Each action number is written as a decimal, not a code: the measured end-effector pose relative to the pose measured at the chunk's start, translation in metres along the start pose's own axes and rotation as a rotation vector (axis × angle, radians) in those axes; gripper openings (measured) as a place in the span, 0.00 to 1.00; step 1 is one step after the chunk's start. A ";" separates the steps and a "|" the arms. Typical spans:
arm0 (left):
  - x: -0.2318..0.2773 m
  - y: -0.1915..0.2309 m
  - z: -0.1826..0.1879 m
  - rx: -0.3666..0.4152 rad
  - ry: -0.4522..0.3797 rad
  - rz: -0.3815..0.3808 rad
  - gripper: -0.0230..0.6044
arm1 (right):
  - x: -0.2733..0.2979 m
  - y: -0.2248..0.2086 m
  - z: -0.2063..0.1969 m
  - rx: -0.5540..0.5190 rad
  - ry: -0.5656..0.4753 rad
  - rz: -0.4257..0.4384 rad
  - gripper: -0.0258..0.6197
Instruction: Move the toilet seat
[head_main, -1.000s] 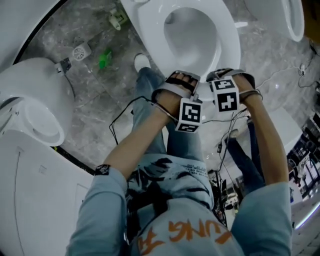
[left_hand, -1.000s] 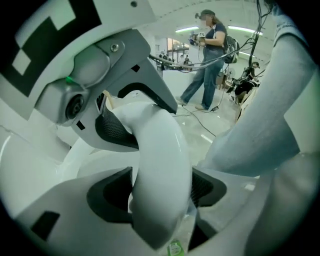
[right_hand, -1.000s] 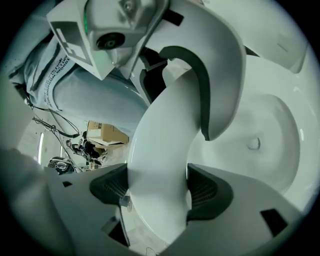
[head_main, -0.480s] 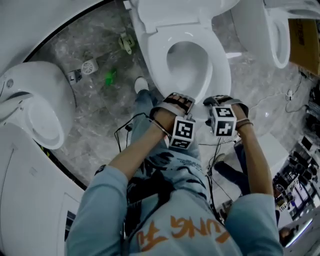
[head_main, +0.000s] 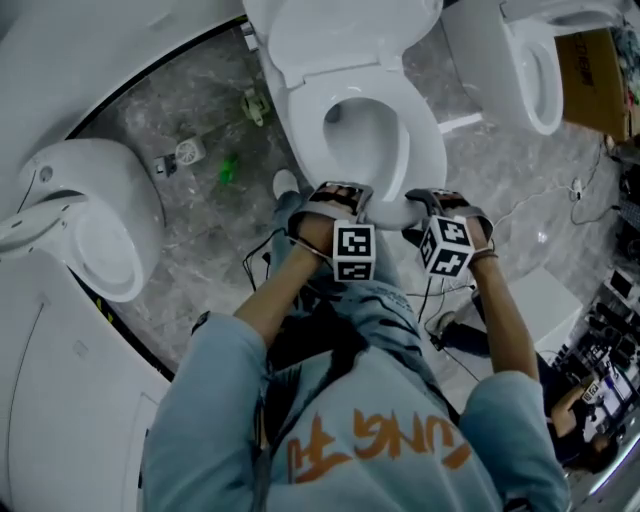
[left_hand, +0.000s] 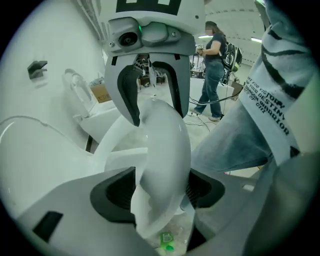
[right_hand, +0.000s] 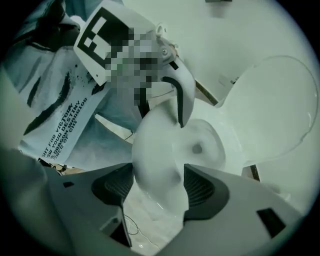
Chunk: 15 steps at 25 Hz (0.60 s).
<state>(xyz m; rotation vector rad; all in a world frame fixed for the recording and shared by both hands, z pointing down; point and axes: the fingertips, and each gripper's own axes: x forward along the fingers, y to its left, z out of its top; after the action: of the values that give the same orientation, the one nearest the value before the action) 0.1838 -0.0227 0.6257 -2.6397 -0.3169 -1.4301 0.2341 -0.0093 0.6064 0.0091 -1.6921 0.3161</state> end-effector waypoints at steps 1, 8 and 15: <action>-0.007 0.006 0.002 0.001 -0.001 0.007 0.50 | -0.006 -0.005 0.001 -0.010 -0.001 -0.024 0.52; -0.055 0.052 0.015 0.015 -0.020 0.087 0.50 | -0.058 -0.042 0.017 -0.109 0.006 -0.206 0.39; -0.100 0.104 0.019 -0.109 -0.064 0.208 0.49 | -0.116 -0.085 0.036 -0.093 -0.019 -0.416 0.33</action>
<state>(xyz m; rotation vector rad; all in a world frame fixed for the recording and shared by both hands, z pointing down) 0.1710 -0.1321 0.5310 -2.7123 0.0316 -1.3353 0.2326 -0.1193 0.5072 0.2918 -1.6754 -0.0739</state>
